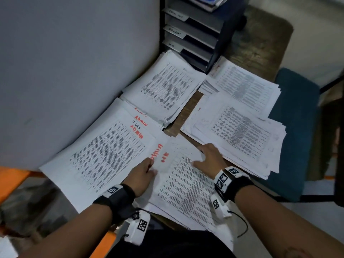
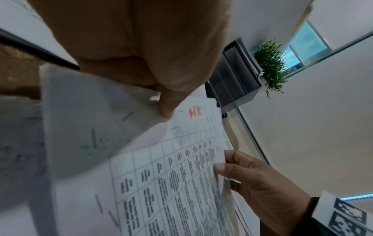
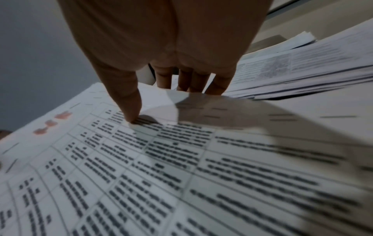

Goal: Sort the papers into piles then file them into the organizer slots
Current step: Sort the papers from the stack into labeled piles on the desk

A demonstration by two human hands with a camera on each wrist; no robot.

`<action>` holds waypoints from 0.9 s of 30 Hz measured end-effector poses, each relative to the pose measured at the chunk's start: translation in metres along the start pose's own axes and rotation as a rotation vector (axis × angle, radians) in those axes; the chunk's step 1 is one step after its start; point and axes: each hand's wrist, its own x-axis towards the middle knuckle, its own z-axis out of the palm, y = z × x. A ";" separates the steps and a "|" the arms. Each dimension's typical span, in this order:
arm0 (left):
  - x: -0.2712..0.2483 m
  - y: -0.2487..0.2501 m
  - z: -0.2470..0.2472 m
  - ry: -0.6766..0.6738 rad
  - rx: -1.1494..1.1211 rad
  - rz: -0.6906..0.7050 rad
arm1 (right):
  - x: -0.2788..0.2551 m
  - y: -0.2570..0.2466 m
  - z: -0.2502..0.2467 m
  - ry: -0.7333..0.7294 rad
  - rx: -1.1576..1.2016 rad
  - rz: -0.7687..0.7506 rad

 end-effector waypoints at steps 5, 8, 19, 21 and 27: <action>0.001 0.000 -0.004 0.053 -0.089 -0.005 | -0.004 0.018 -0.020 0.023 0.097 0.036; 0.003 -0.002 -0.007 0.058 -0.100 -0.033 | -0.007 0.025 -0.028 0.036 0.098 0.057; 0.011 0.000 -0.026 0.069 -0.368 -0.179 | -0.009 0.042 -0.058 -0.099 0.152 0.073; 0.016 -0.003 -0.036 0.079 -0.401 -0.220 | -0.009 0.053 -0.065 -0.117 0.219 0.117; 0.025 0.005 -0.072 0.108 -0.527 -0.274 | -0.011 0.079 -0.053 -0.184 0.579 0.201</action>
